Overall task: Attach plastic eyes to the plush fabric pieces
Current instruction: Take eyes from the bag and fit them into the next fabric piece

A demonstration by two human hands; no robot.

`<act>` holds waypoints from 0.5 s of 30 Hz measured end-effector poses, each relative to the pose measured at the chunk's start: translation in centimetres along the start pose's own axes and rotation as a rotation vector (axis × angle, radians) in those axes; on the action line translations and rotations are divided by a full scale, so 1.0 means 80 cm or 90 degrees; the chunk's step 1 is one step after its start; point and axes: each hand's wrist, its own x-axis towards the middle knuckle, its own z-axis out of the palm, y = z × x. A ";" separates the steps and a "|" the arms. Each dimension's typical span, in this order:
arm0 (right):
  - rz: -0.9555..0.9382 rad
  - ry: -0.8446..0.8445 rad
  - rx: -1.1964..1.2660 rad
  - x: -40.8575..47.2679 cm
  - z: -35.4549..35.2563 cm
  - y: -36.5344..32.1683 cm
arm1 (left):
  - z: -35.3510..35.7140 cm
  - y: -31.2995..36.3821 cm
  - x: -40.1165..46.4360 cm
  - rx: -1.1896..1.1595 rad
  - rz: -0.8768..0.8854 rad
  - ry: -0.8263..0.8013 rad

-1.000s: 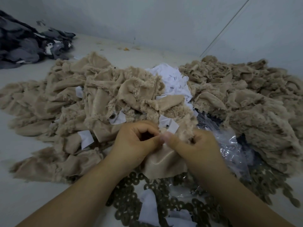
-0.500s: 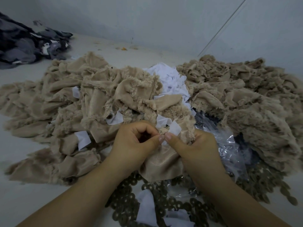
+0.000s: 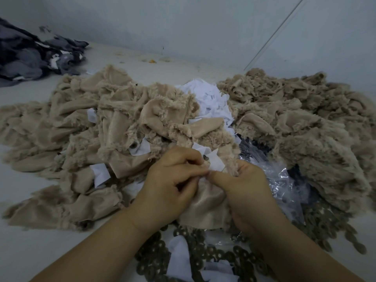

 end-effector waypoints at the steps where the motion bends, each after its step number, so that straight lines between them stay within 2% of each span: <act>1: 0.015 -0.008 0.025 0.001 -0.001 -0.001 | 0.001 0.000 0.000 0.023 0.018 -0.002; 6: 0.041 -0.030 0.061 0.005 -0.003 0.000 | 0.007 -0.002 0.000 0.050 0.120 -0.016; 15: 0.193 -0.058 0.114 0.012 -0.010 -0.011 | 0.000 -0.012 0.003 0.087 0.193 -0.091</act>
